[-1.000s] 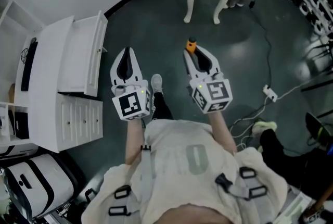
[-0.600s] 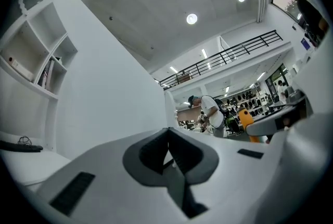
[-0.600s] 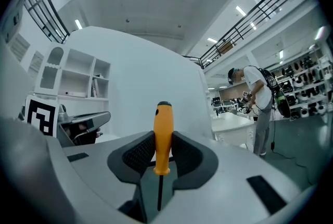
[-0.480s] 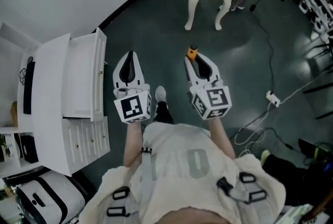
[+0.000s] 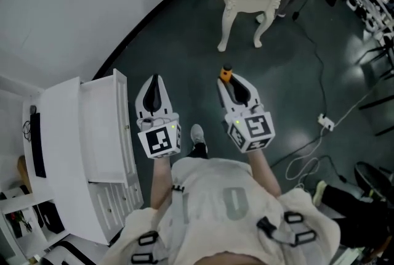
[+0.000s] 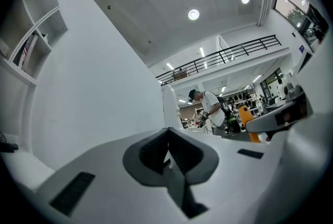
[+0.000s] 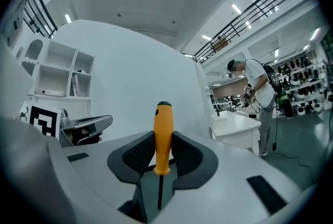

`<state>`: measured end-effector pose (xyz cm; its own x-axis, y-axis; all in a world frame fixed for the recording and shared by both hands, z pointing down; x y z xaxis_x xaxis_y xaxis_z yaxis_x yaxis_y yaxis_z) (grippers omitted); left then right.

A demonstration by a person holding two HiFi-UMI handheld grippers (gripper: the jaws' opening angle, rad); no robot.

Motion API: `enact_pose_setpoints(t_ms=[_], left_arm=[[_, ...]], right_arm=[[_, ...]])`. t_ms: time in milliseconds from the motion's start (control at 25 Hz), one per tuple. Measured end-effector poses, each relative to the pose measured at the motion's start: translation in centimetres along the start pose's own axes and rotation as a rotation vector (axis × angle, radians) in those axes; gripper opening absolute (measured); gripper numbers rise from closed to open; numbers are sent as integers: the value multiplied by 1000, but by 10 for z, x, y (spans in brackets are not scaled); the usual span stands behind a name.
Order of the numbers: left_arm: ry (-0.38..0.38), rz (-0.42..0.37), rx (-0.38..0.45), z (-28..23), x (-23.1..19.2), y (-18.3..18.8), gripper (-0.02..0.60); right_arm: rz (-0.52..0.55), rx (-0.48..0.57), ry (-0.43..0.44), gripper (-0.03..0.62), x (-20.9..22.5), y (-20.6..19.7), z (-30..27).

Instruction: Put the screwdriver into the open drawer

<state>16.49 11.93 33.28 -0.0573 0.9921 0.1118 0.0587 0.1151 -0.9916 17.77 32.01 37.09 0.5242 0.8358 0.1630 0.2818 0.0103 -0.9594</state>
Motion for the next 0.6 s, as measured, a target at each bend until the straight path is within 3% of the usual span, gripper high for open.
enact_pose_setpoints(t_ms=[320, 600], left_arm=[[-14, 17, 17, -66, -53, 0, 6], [14, 5, 20, -93, -85, 4, 6]], right_arm=[[13, -25, 44, 98, -19, 26, -90], [-61, -18, 93, 98, -31, 38, -133]])
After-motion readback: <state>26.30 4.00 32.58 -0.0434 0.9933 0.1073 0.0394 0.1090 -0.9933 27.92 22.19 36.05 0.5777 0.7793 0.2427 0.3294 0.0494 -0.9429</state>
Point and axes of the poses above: the fingertips, and each gripper's own axes: z backward along the fingers, x to its right, y out of its top, the point moved 4 cm from there along z, backward along the fingers, and after that the axes turned 8 degrees about -x, right-handed, at the moved point
